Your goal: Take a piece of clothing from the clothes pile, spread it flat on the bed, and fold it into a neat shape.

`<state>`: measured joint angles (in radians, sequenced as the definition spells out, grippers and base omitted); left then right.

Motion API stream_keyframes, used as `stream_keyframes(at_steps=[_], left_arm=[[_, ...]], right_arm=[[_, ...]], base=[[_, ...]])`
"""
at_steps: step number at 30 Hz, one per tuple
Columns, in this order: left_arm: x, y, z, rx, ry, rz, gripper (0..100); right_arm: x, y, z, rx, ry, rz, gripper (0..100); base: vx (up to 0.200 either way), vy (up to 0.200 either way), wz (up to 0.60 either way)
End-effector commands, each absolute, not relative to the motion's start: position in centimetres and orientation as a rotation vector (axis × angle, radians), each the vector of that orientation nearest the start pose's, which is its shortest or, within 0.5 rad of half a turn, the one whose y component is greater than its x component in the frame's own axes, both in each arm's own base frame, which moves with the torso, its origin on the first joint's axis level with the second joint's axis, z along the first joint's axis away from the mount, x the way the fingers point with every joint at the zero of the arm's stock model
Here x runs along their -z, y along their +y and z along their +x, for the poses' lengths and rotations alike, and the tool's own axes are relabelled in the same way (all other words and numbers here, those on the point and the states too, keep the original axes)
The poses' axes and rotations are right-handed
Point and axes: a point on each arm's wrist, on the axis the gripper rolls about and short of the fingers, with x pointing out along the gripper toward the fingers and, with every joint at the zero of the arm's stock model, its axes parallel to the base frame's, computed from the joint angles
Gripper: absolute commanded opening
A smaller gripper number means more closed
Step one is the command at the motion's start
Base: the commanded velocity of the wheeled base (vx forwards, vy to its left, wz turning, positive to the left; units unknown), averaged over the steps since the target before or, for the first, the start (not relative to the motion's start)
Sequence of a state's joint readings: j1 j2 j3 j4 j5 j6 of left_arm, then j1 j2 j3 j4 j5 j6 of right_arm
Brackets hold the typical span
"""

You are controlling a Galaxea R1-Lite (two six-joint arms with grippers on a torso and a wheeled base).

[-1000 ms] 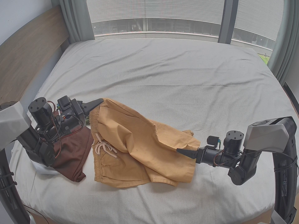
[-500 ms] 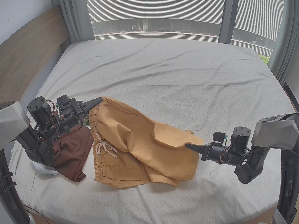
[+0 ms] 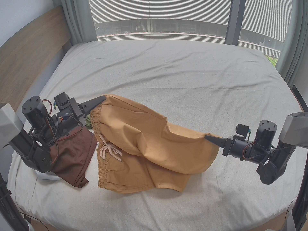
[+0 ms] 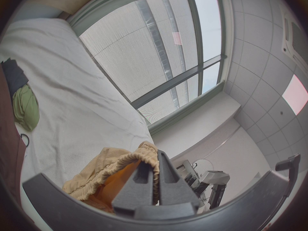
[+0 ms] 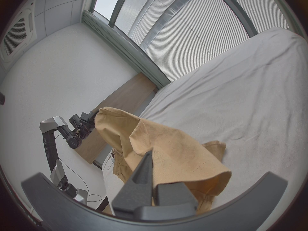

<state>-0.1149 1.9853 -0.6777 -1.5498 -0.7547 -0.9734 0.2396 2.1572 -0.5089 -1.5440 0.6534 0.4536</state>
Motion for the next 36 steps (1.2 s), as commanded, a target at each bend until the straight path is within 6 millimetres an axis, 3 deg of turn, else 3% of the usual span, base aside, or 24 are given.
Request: stream_keyframes(at_steps=[1, 16, 25, 36], left_arm=[[-15.7, -5.6, 31.7, 0.922, 0.182, -0.801, 0], [-15.3, -5.3, 31.1, 0.911, 0.166, -0.732, 0], [-15.0, -5.3, 31.0, 0.912, 0.158, -0.691, 0], [-14.5, -5.1, 30.8, 0.903, 0.149, -0.638, 0]], right_arm=[[-8.1, 8.1, 30.9, -0.843, 0.235, 0.435, 0], [-10.5, 7.6, 30.4, -0.849, 0.160, 0.423, 0], [-13.1, 7.3, 29.7, -0.862, 0.090, 0.440, 0], [-14.0, 6.9, 29.7, -0.855, 0.055, 0.437, 0]], base=[[0.000, 0.000, 0.00], [0.000, 0.000, 0.00], [0.000, 0.000, 0.00], [0.000, 0.000, 0.00]])
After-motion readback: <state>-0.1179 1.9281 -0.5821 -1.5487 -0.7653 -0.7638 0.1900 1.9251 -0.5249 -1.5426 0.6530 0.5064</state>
